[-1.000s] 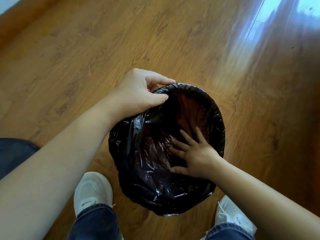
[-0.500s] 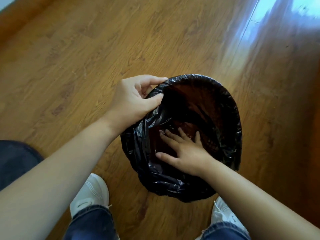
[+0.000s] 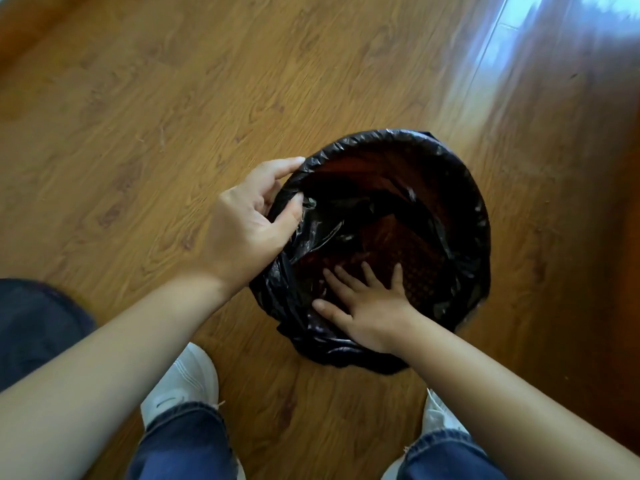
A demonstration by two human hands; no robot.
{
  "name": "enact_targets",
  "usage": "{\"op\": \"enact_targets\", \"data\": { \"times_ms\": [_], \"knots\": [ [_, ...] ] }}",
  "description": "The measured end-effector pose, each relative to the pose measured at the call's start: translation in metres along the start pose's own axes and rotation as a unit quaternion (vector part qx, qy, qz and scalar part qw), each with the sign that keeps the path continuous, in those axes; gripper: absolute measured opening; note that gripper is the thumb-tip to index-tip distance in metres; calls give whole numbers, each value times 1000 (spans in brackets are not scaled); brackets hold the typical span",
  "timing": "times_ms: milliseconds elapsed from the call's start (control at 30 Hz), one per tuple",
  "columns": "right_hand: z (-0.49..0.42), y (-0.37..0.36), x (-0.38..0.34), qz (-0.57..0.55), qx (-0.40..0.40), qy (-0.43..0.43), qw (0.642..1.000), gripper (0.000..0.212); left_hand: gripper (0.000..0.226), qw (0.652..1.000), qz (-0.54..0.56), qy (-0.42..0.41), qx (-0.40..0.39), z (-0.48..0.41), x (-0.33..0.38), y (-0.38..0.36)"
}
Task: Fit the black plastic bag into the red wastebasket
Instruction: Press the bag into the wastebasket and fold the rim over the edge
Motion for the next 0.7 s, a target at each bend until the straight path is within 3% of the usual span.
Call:
{"op": "enact_targets", "data": {
  "times_ms": [67, 200, 433, 500, 600, 700],
  "knots": [
    [3, 14, -6, -53, 41, 25, 997, 82, 33, 1000, -26, -8, 13, 0, 0, 0],
    [1, 11, -13, -118, 11, 25, 993, 65, 33, 997, -75, -34, 15, 0, 0, -2],
    [2, 5, -11, -112, 42, 35, 992, 79, 34, 995, -87, -37, -12, 11, -1, -2],
    [6, 17, -9, -125, 86, 39, 988, 78, 35, 997, -69, -22, -12, 13, -3, -1],
    [19, 50, -3, -248, 214, 44, 944, 72, 36, 999, -32, -1, -1, 16, -8, -3],
    [22, 70, -9, -354, 229, 70, 904, 63, 37, 999, -26, 15, 19, 23, -8, -7]
  ]
}}
Point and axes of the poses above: each hand's wrist, its own z-axis away from the middle knuckle, its own y-axis out of the back of the hand, x = y × z, the point moved 7 cm from there along -z, towards the middle knuckle, and after that the axes turned 11 degrees about -y, right-handed, at the moved point
